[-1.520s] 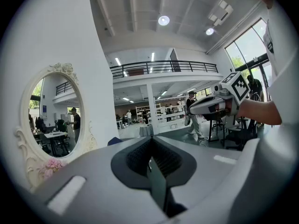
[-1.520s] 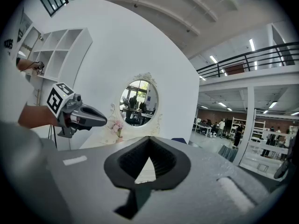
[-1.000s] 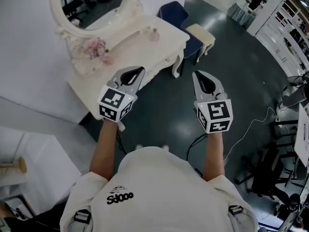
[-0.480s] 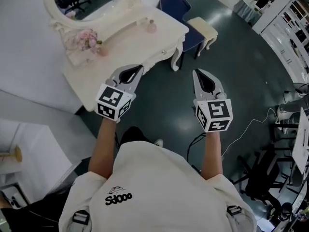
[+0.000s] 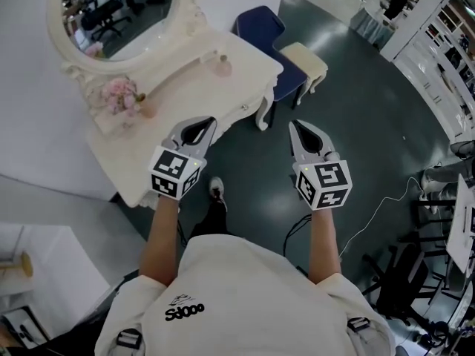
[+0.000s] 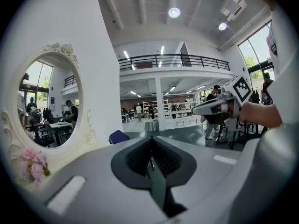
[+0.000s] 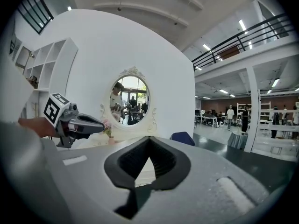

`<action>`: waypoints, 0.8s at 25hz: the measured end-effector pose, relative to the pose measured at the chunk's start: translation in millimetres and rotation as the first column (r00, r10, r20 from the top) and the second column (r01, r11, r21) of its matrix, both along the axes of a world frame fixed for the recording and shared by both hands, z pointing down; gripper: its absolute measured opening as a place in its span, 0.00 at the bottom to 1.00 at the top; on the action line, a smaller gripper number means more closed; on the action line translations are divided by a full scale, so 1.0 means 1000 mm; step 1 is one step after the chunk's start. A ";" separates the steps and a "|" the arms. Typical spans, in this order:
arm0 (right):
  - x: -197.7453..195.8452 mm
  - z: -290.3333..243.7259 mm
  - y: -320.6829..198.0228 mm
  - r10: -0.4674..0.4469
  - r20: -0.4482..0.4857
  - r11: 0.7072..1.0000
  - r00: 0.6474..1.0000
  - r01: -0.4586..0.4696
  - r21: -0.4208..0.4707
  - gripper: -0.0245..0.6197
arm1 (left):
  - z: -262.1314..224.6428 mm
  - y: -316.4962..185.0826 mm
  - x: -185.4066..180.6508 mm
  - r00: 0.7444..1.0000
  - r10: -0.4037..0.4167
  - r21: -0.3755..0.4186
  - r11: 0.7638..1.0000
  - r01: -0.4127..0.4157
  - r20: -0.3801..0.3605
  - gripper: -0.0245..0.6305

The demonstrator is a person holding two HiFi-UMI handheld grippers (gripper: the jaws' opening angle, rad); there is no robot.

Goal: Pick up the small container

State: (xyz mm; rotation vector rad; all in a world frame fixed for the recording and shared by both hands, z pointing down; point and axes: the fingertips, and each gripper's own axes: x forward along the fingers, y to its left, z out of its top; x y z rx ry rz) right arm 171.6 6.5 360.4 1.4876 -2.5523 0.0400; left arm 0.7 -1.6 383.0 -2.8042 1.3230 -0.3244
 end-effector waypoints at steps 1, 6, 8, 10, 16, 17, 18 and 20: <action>-0.001 0.000 -0.012 0.004 0.001 1.000 1.000 -0.004 -0.001 0.04 | 0.000 -0.013 -0.002 1.000 0.002 0.001 1.000 -0.002 -0.003 0.07; -0.010 -0.007 -0.070 0.024 0.001 1.000 1.000 -0.024 -0.002 0.04 | -0.009 -0.080 -0.009 1.000 0.025 0.007 1.000 -0.025 -0.010 0.07; -0.014 -0.013 -0.092 0.032 0.006 0.999 0.999 -0.032 0.006 0.04 | -0.014 -0.105 -0.011 0.999 0.039 0.013 0.999 -0.039 -0.008 0.07; -0.018 -0.018 -0.114 0.040 0.003 0.999 0.999 -0.040 0.010 0.04 | -0.019 -0.130 -0.013 0.999 0.050 0.016 0.999 -0.050 -0.004 0.07; -0.031 -0.020 -0.171 0.041 -0.007 0.999 0.999 -0.041 -0.007 0.04 | -0.022 -0.193 -0.022 0.998 0.069 -0.009 0.998 -0.069 -0.001 0.07; -0.032 -0.019 -0.182 0.043 -0.007 0.999 0.999 -0.043 -0.011 0.04 | -0.020 -0.205 -0.024 0.998 0.070 -0.013 0.997 -0.070 -0.002 0.07; -0.034 -0.017 -0.194 0.046 -0.007 0.999 0.999 -0.046 -0.015 0.04 | -0.019 -0.216 -0.026 0.997 0.072 -0.016 0.997 -0.072 -0.004 0.07; -0.039 -0.012 -0.216 0.049 -0.007 0.998 0.999 -0.049 -0.028 0.04 | -0.013 -0.239 -0.031 0.997 0.072 -0.029 0.997 -0.072 -0.010 0.07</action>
